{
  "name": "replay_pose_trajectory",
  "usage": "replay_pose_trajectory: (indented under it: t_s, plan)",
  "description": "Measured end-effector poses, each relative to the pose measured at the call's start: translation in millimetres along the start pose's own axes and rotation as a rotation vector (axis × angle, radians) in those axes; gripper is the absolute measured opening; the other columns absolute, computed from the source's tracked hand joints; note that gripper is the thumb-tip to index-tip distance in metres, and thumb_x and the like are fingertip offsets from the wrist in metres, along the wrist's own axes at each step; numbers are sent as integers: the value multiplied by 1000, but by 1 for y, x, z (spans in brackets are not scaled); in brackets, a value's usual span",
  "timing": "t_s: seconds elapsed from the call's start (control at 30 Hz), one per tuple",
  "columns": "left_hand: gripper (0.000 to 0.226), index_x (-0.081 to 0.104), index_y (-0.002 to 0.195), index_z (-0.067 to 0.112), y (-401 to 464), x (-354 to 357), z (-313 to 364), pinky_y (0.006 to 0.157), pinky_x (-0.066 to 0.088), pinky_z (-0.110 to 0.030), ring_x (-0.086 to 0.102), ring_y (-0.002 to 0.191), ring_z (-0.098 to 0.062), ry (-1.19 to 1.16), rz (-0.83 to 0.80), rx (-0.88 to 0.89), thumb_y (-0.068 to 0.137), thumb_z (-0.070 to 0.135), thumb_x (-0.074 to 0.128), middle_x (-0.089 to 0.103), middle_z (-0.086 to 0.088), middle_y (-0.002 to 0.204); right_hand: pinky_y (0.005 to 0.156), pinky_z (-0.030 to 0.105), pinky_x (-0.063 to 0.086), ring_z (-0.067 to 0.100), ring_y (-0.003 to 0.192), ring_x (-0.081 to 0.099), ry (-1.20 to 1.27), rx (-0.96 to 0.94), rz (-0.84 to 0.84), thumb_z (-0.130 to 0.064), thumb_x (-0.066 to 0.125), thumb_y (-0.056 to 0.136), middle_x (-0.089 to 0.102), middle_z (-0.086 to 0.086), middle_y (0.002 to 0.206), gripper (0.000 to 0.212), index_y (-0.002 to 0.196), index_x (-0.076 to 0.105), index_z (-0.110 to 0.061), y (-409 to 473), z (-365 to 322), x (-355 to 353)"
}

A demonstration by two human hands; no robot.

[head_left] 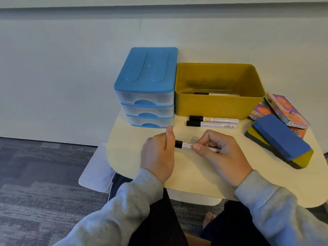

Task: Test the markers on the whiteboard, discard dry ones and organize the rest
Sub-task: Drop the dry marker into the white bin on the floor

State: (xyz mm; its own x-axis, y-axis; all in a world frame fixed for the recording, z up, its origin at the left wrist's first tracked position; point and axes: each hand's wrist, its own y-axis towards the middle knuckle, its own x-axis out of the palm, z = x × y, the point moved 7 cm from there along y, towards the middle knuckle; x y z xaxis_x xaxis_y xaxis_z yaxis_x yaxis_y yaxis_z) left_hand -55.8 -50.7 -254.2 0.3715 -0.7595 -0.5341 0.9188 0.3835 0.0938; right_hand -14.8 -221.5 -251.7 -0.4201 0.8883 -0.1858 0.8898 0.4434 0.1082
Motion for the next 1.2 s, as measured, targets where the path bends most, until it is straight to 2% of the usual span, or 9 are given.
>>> replay_pose_trajectory:
  t_s: [0.17,0.33,0.47,0.57,0.7,0.83,0.93,1.07,1.2]
  plan:
    - [67,44,54,12,-1,-2,2,62,47,-51,51,56,-31,1,1,-1,101,57,26,48,-1,50,69,16,41,7,69,57,-15,6,-50,-29,74,83,67,-3,68,20,77,69,-11,3,-3,0]
    - [43,51,73,19,-7,1,6,55,45,-45,48,54,-24,-250,-76,5,101,50,41,53,-2,59,61,9,37,-1,60,50,23,25,-22,-21,65,89,60,-13,62,20,83,67,-2,2,-6,3]
    - [10,63,91,13,-6,-10,-1,48,45,-26,56,51,-19,-587,-253,-100,98,20,61,63,-8,67,55,16,32,7,56,40,33,43,39,-25,62,92,48,-4,58,23,77,65,-8,1,-9,10]
    - [18,67,98,6,-11,-23,-4,57,48,-24,63,65,-17,-706,-306,-140,93,23,65,69,-7,80,53,19,31,11,56,36,79,18,25,-29,61,95,42,5,60,27,74,61,-11,7,-18,32]
    - [31,65,108,2,-14,-54,-9,67,48,-28,62,80,-16,-832,-124,-166,95,29,57,67,-9,93,57,20,37,10,58,43,51,-47,-39,-35,56,96,48,-1,60,29,78,63,-14,27,-37,75]
    - [23,58,95,8,-10,-107,-37,80,50,-39,66,89,-26,-928,175,-211,103,26,47,70,-18,100,71,29,50,13,76,59,-125,-170,-157,-36,52,101,60,-5,74,29,88,70,-17,47,-46,117]
    - [18,53,94,8,-5,-140,-70,75,56,-37,68,80,-30,-932,323,-268,103,22,47,70,-21,89,87,35,47,13,98,56,-469,-310,-260,-39,54,94,61,-11,97,22,101,70,-25,51,-33,143]
    - [11,51,91,8,-5,-163,-152,65,52,-35,59,59,-25,-789,509,-465,99,15,47,57,-11,70,96,38,40,19,111,50,-783,-426,-260,-39,52,88,57,-9,119,35,116,71,-28,46,-16,156]
    - [14,58,94,7,-13,-138,-254,57,45,-33,52,53,-23,-500,413,-745,99,16,48,53,-12,73,98,42,40,24,114,52,-844,-408,-243,-42,50,88,59,-6,125,39,119,70,-28,48,-16,155]
